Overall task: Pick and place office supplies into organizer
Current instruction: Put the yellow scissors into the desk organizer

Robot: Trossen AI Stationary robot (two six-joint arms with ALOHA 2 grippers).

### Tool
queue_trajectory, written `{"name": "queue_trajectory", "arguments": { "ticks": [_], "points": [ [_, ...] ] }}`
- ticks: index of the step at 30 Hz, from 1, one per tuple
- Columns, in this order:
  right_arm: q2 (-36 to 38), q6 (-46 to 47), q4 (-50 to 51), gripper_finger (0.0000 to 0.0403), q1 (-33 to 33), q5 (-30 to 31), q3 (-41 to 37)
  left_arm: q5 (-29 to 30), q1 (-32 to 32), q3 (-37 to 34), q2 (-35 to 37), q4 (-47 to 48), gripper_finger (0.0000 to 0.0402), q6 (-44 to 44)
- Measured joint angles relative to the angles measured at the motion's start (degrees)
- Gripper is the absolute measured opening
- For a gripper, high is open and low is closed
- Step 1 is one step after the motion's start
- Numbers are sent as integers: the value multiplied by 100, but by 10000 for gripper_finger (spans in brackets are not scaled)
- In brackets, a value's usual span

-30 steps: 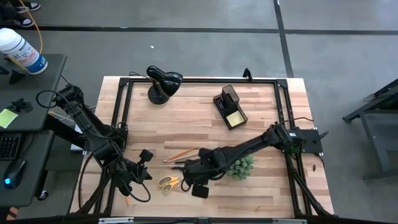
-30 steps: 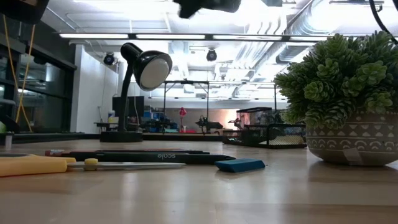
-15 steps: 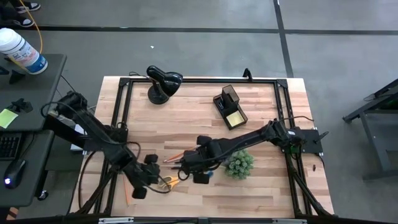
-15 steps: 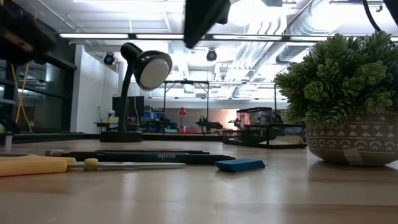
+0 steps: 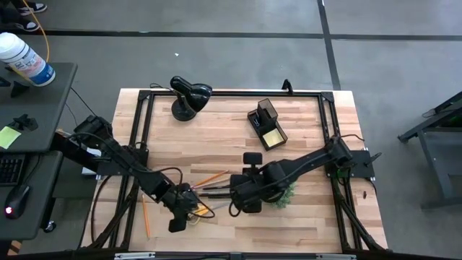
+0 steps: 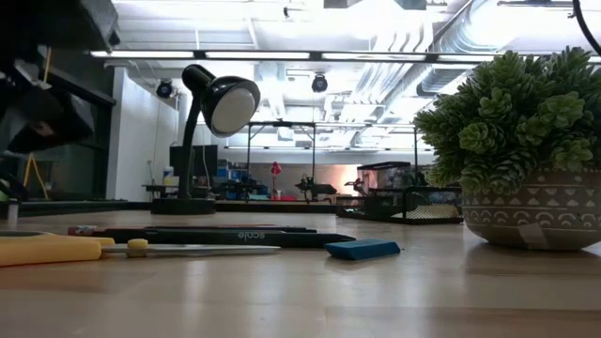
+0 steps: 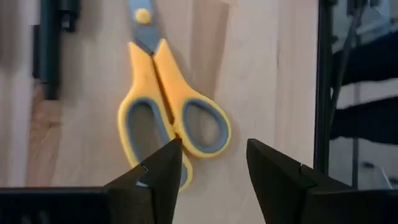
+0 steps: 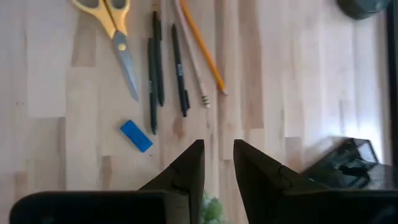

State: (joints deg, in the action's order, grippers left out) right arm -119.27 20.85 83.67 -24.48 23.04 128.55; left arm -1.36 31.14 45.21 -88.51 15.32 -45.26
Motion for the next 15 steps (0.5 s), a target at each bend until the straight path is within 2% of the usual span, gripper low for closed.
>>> {"name": "queue_trajectory", "arguments": {
  "ticks": [9, 15],
  "points": [
    [206, 163, 224, 83, -1, 249, 0, 231, 1, 1000, 7, 1648, 143, -669],
    [213, 163, 266, 83, 27, 403, 0, 378, 80, 1302, -110, 2023, 134, -654]
  ]
}}
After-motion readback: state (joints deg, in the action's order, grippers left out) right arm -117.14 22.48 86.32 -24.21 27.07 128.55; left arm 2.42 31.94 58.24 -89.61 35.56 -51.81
